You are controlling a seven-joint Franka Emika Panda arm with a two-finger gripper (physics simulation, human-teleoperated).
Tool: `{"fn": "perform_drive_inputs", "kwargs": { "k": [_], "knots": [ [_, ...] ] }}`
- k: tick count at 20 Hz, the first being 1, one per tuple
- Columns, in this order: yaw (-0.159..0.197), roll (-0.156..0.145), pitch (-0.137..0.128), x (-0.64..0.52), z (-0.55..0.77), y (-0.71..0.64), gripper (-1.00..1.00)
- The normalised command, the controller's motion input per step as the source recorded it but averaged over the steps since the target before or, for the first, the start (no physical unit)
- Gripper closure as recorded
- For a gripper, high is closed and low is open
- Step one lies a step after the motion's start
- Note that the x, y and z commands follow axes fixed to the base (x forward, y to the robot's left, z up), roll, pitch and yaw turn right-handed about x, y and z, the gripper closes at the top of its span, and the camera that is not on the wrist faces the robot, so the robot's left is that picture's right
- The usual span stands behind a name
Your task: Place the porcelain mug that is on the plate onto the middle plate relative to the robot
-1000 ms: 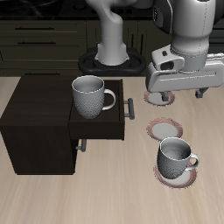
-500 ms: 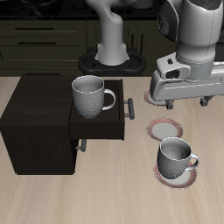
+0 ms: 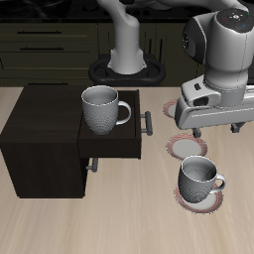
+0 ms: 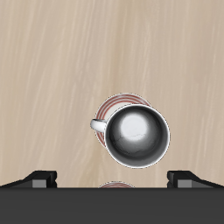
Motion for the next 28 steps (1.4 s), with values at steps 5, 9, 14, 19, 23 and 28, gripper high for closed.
{"fn": "perform_drive_inputs", "kwargs": {
  "k": [5, 9, 14, 19, 23, 28],
  "knots": [
    [0.013, 0.010, -0.019, 0.02, -0.33, 0.05, -1.00],
    [-0.006, -0.017, -0.023, 0.13, -0.40, -0.05, -1.00],
    [-0.009, 0.006, 0.006, 0.00, -0.34, 0.07, -1.00],
    [-0.001, 0.003, 0.000, -0.13, -0.44, 0.12, -1.00],
    [-0.003, 0.008, 0.018, -0.01, -0.37, -0.03, -1.00],
    [0.022, 0.013, 0.033, -0.10, -0.46, 0.04, -1.00]
  ]
}}
